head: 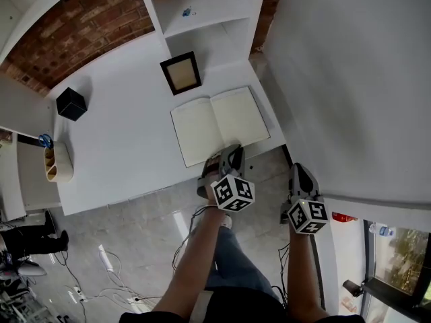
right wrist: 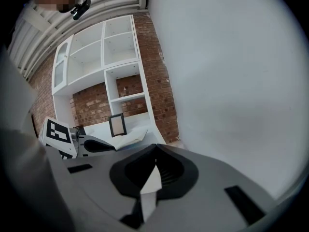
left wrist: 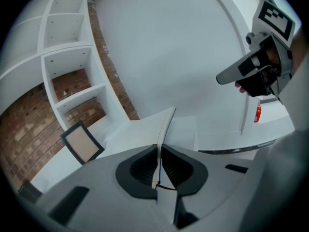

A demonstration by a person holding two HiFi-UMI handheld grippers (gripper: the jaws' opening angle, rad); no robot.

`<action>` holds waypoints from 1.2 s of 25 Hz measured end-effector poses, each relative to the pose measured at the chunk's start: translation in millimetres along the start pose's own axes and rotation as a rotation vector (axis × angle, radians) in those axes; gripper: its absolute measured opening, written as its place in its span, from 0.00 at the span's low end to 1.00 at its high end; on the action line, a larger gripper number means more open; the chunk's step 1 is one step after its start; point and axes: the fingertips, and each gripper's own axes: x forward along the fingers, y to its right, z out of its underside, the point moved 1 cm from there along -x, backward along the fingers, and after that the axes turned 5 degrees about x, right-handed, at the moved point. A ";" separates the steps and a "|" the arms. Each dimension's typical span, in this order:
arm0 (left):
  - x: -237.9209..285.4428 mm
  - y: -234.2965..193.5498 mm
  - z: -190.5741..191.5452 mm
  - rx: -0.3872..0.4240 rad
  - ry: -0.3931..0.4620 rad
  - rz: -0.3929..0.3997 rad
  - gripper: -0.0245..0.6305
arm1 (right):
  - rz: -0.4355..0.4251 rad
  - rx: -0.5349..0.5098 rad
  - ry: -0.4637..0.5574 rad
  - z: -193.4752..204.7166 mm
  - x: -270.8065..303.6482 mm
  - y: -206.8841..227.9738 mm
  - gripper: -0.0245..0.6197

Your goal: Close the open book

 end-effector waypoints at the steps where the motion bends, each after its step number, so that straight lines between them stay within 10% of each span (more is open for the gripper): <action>1: -2.7 -2.0 0.2 -0.026 0.012 -0.008 0.08 | -0.004 -0.005 -0.003 0.3 1.0 -2.6 0.04; 30: -62.1 -59.4 86.4 -0.914 0.142 -0.215 0.06 | -0.145 -0.051 -0.051 6.3 36.2 -71.3 0.04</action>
